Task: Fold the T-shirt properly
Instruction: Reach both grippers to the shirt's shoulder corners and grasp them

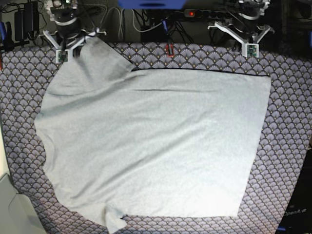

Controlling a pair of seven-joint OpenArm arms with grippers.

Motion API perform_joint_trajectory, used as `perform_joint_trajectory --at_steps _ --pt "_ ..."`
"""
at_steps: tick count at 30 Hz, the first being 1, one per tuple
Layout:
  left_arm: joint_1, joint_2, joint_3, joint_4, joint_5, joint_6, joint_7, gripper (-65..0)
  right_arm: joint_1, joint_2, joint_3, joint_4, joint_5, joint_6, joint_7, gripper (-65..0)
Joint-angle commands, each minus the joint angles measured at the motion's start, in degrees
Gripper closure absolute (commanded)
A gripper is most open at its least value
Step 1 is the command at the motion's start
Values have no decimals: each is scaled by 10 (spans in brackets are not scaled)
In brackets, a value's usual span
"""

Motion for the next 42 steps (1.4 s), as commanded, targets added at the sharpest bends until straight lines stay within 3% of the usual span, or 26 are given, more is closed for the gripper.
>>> perform_joint_trajectory --at_steps 1,4,6,9,13,16,20,25,34,42 --pt "5 -2 -16 10 -17 4 -12 -147 12 -1 8 10 1 -1 5 -83" --pt "-10 -11 -52 8 -92 4 -11 -296 53 0 29 10 1 -1 -15 -197" --pt "-12 -26 -71 6 -123 4 -11 -348 73 0 44 9 1 -1 -25 -247" --pt "-21 -40 -94 6 -154 4 -10 -377 100 0 70 7 24 0 -37 -293" --pt "-39 -46 -138 6 -179 4 38 -376 139 7 127 -21 133 3 -82 -327" --pt "-56 -45 -182 6 -202 4 75 -376 168 14 164 -61 195 47 -130 -329" --pt "-73 -46 -221 6 -226 4 104 -376 180 11 194 -109 220 83 -147 -328" --pt "-97 -46 -259 6 -229 4 136 -376 175 11 195 -159 254 84 -146 -328" --pt "-110 -47 -269 5 -226 3 146 -376 141 -29 166 -156 256 85 -146 -326" --pt "-147 -46 -266 -22 -224 3 146 -376 133 -33 134 -161 256 85 -149 -227"
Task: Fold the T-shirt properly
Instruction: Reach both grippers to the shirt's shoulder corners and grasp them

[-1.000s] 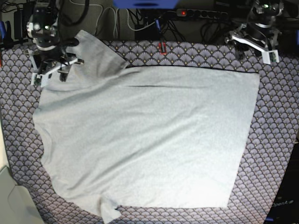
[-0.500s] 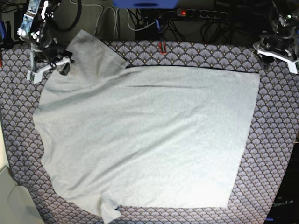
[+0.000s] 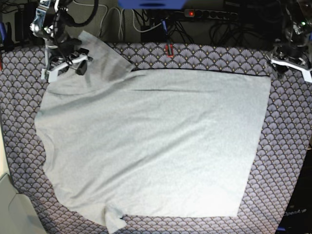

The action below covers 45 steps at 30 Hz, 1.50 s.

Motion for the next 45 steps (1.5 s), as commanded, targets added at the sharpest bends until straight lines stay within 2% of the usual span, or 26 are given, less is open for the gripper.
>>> perform_joint_trajectory --at_steps 1,5,9,18,24,27,29,31,33,36,38,45 --pt "-8 -6 -2 -1 0 -2 -9 -376 -12 -5 -9 -10 1 2 -62 -210" --pt "-44 -5 -1 -56 0 -2 -9 -376 -11 -4 -15 -15 1 2 -61 -127" --pt "-82 -3 0 -120 0 -2 -9 -376 -10 -3 -15 -15 1 2 -61 0" --pt "-168 -1 25 -244 0 -2 -16 -376 -10 -3 -16 -20 -1 2 -62 0" --pt "-182 6 44 -283 0 -2 -36 -374 -7 15 -15 -55 -1 2 -62 0" --pt "-180 13 48 -291 -2 -2 -45 -306 -7 23 -15 -53 -1 2 -62 0" --pt "-178 13 48 -293 -5 -2 -42 -212 -7 23 -15 -52 -1 2 -62 0" --pt "-175 17 48 -294 -5 -2 -42 -85 -7 23 -15 -52 -1 2 -62 0" --pt "-171 20 47 -293 -5 -2 -42 0 -7 24 -15 -52 -1 2 -62 0" --pt "-170 20 47 -293 -5 -2 -42 -17 -4 24 -16 -51 -1 2 -62 0" --pt "-169 20 47 -286 -5 -2 -42 -3 -3 27 -16 -50 -1 2 -62 0" --pt "-176 20 46 -230 -5 -1 -42 -5 34 73 -50 -24 -1 2 -63 0"
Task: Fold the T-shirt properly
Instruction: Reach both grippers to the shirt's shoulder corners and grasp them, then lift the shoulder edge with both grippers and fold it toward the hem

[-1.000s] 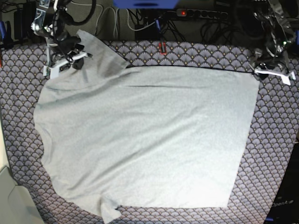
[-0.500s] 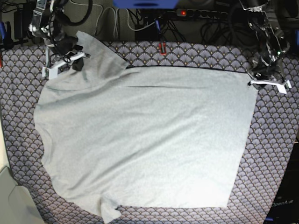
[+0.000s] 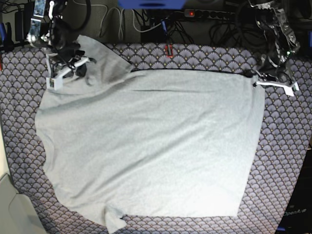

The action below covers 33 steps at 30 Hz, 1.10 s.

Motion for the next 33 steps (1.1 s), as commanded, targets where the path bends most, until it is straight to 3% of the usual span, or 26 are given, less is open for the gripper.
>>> perform_joint_trajectory --at_steps 1,18,24,31,33 --pt "-8 -4 0 18 -2 -3 -9 -5 7 8 -4 5 -17 -13 -17 0" --pt "-180 -7 14 18 24 3 36 -5 193 82 -2 -10 -18 -13 -56 0" --pt "-257 -4 65 -54 89 3 29 -5 280 92 -4 -104 -18 -13 -49 0" --pt "-356 -10 68 -175 94 1 -17 -5 403 118 -7 -244 -18 -13 -28 0" --pt "-381 -14 68 -205 94 0 -31 -5 433 130 -37 -277 -18 -13 -11 0"
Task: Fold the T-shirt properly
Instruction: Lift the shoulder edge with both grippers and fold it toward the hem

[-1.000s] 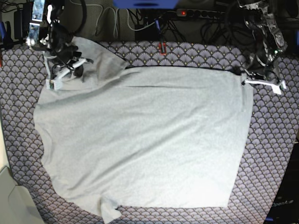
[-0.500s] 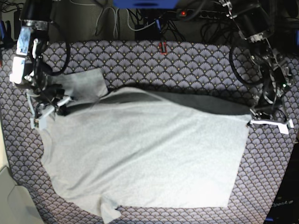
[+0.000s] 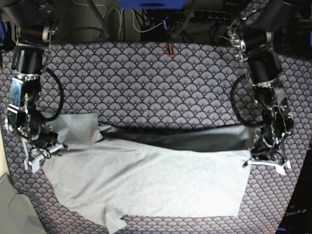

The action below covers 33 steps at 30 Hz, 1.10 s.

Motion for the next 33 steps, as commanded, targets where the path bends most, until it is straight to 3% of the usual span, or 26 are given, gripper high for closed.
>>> perform_joint_trajectory --at_steps 1,6,15,28,33 --pt "-28 -11 1 -1 -5 -4 -16 -5 26 13 -12 -2 5 1 17 0" --pt "-68 -13 9 -57 -5 -4 -49 -5 61 20 -57 -62 5 1 50 0" --pt "-122 -49 146 -135 -5 -1 -147 -5 71 22 -95 -77 5 1 126 0" --pt "-191 -61 155 -195 -5 -4 -171 -5 108 39 -101 -129 5 1 149 0" --pt "-191 -61 211 -196 -5 -4 -185 -5 135 40 -102 -167 5 1 163 0"
